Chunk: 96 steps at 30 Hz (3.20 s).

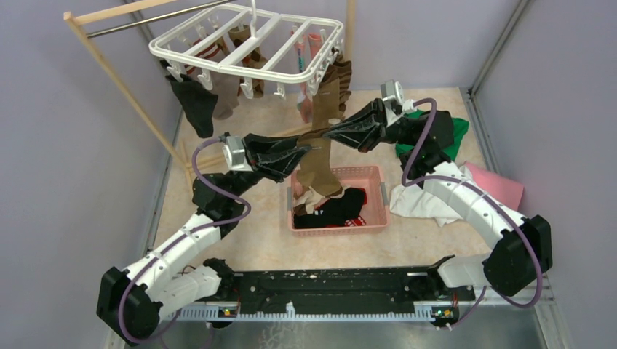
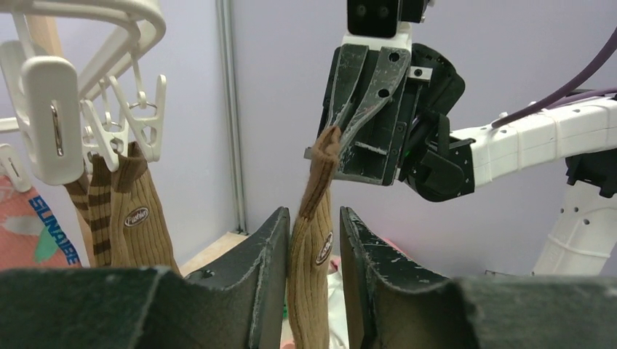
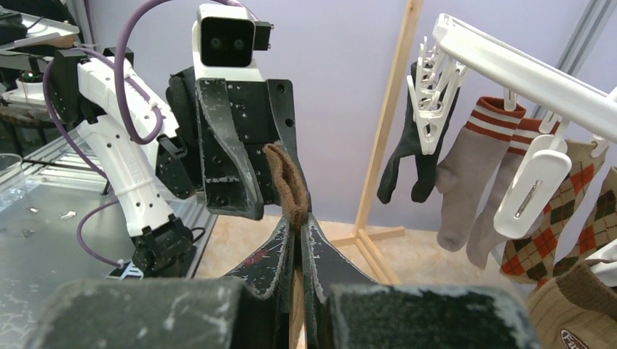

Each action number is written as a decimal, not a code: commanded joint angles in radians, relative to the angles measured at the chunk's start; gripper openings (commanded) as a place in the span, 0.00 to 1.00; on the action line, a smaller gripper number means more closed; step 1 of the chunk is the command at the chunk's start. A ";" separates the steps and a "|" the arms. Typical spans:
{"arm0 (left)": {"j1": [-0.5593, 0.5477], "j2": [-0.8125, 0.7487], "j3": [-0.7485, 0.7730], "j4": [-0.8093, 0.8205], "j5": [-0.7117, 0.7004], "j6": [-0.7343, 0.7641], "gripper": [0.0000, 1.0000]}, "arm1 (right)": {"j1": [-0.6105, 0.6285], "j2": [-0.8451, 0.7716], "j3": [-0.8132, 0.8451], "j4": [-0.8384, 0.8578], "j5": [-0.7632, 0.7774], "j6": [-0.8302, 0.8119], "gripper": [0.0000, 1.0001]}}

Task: Clip the socks to the hanger
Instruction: Open the clamp at the hanger.

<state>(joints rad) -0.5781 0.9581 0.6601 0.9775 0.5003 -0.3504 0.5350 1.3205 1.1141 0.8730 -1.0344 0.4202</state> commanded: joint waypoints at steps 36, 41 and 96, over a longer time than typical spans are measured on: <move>0.032 0.053 0.010 0.181 0.022 -0.063 0.12 | 0.013 0.042 0.086 0.021 0.023 0.019 0.00; 0.042 0.053 0.007 0.186 0.040 -0.065 0.00 | 0.013 0.045 0.089 0.016 0.024 0.015 0.01; 0.206 -0.077 0.042 -0.330 0.128 0.219 0.00 | -0.022 0.142 0.284 -0.223 0.161 -0.255 0.50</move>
<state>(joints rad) -0.3798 0.8780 0.6601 0.6186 0.5991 -0.1318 0.5186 1.4284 1.3373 0.5362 -0.8043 0.0830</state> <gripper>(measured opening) 0.012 0.493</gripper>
